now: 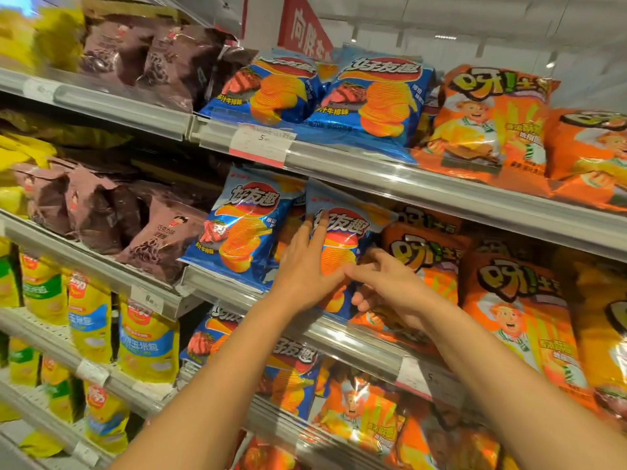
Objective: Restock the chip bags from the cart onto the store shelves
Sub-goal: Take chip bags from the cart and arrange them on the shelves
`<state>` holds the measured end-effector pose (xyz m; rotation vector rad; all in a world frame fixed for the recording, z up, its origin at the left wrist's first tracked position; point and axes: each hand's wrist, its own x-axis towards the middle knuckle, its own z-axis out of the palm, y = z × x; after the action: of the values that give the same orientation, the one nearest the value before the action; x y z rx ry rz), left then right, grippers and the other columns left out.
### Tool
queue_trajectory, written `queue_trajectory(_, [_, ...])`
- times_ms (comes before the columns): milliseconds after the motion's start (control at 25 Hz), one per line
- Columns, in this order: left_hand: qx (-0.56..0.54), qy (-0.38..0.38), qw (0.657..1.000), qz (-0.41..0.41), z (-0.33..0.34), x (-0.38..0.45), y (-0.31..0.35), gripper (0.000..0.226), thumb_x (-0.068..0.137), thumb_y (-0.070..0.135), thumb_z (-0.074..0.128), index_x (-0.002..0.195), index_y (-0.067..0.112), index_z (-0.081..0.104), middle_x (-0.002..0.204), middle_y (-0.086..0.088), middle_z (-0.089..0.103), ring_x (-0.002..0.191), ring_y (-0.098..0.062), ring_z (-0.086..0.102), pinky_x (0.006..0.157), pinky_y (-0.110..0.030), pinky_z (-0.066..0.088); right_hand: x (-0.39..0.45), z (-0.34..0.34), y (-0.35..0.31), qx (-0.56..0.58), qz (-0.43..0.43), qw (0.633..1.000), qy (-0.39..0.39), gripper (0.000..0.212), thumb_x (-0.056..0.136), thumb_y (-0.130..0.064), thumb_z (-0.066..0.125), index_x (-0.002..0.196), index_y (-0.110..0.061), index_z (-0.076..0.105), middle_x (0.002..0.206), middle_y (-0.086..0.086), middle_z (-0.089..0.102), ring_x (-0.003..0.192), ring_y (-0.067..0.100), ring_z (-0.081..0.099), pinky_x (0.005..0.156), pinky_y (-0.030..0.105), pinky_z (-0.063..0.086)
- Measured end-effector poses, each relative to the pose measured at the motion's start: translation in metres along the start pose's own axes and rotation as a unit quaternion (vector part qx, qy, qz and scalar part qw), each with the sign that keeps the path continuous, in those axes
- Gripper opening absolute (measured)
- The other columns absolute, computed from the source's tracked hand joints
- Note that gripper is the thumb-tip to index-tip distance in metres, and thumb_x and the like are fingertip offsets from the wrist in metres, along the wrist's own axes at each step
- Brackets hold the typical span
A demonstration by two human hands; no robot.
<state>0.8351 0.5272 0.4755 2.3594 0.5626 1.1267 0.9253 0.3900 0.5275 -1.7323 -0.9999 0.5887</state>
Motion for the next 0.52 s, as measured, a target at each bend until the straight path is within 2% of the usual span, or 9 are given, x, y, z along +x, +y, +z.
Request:
queue_trajectory(80, [-0.008,-0.027,1.0,0.007,-0.003,-0.002,-0.003,0.097,0.09,0.057,0.062,0.161,0.029,0.001,0.167,-0.011,0.008,0.155,-0.024,0.007,0.123,-0.048,0.017,-0.005,-0.003,0.002,-0.014,0.008,1.0,-0.001,0.049,0.095,-0.023,0.071,0.124,-0.03,0.033,0.093,0.01,0.067,0.062,0.023,0.069,0.054,0.034,0.058])
queue_trajectory(120, [-0.015,-0.025,0.999,0.014,-0.005,-0.004,-0.003,0.095,0.091,0.056,0.062,0.161,0.028,0.004,0.167,-0.012,0.009,0.155,-0.025,0.007,0.123,-0.05,0.017,-0.007,-0.005,0.001,-0.035,-0.001,0.999,0.024,0.05,0.095,-0.025,0.071,0.126,-0.032,0.033,0.091,0.01,0.069,0.062,0.025,0.07,0.055,0.034,0.058])
queue_trajectory(200, [0.003,0.053,0.998,0.043,-0.015,-0.006,-0.007,0.085,0.092,0.055,0.061,0.16,0.023,0.02,0.163,-0.015,0.018,0.153,-0.031,0.013,0.12,-0.056,0.022,-0.009,-0.012,-0.002,-0.153,-0.077,0.977,0.13,0.032,0.095,-0.029,0.069,0.117,-0.025,0.047,0.086,0.007,0.072,0.069,0.028,0.071,0.061,0.036,0.053])
queue_trajectory(240, [0.036,0.117,0.991,0.049,-0.021,-0.005,-0.012,0.08,0.092,0.054,0.058,0.157,0.019,0.028,0.161,-0.017,0.023,0.151,-0.037,0.016,0.117,-0.059,0.025,-0.008,-0.017,-0.004,-0.232,-0.124,0.947,0.186,0.024,0.095,-0.032,0.068,0.11,-0.023,0.052,0.09,0.006,0.072,0.079,0.028,0.07,0.068,0.035,0.05])
queue_trajectory(280, [0.073,0.17,0.982,0.029,-0.027,-0.003,-0.019,0.077,0.093,0.055,0.055,0.155,0.016,0.033,0.161,-0.018,0.025,0.151,-0.041,0.017,0.116,-0.061,0.025,-0.008,-0.021,-0.006,-0.301,-0.166,0.913,0.221,0.025,0.095,-0.035,0.066,0.114,-0.022,0.055,0.1,0.008,0.071,0.094,0.029,0.066,0.075,0.036,0.048])
queue_trajectory(320, [0.104,0.193,0.975,-0.018,-0.032,-0.002,-0.026,0.077,0.095,0.059,0.05,0.155,0.015,0.032,0.162,-0.019,0.022,0.151,-0.042,0.013,0.117,-0.062,0.02,-0.006,-0.024,-0.009,-0.355,-0.199,0.885,0.226,0.036,0.097,-0.038,0.062,0.128,-0.022,0.054,0.113,0.011,0.068,0.108,0.032,0.061,0.083,0.038,0.048])
queue_trajectory(400, [0.148,0.156,0.969,-0.125,-0.032,-0.004,-0.038,0.089,0.092,0.071,0.04,0.16,0.017,0.018,0.167,-0.015,0.007,0.154,-0.04,0.0,0.121,-0.061,0.007,0.002,-0.024,-0.016,-0.441,-0.225,0.849,0.182,0.054,0.1,-0.047,0.052,0.15,-0.029,0.041,0.13,0.016,0.061,0.123,0.036,0.053,0.097,0.043,0.047])
queue_trajectory(480, [0.191,0.109,0.963,-0.158,-0.022,-0.006,-0.044,0.097,0.087,0.08,0.029,0.161,0.022,0.009,0.169,-0.013,-0.001,0.154,-0.038,-0.006,0.122,-0.06,-0.001,0.016,-0.021,-0.021,-0.522,-0.216,0.816,0.12,0.057,0.101,-0.056,0.042,0.154,-0.039,0.032,0.149,0.012,0.049,0.136,0.034,0.045,0.107,0.045,0.042])
queue_trajectory(520, [0.204,0.1,0.962,-0.153,-0.017,-0.006,-0.045,0.098,0.086,0.082,0.023,0.162,0.023,0.008,0.169,-0.013,-0.002,0.154,-0.037,-0.007,0.122,-0.06,-0.003,0.024,-0.02,-0.02,-0.558,-0.202,0.799,0.095,0.059,0.1,-0.06,0.039,0.156,-0.042,0.029,0.16,0.006,0.037,0.145,0.032,0.035,0.115,0.047,0.034])
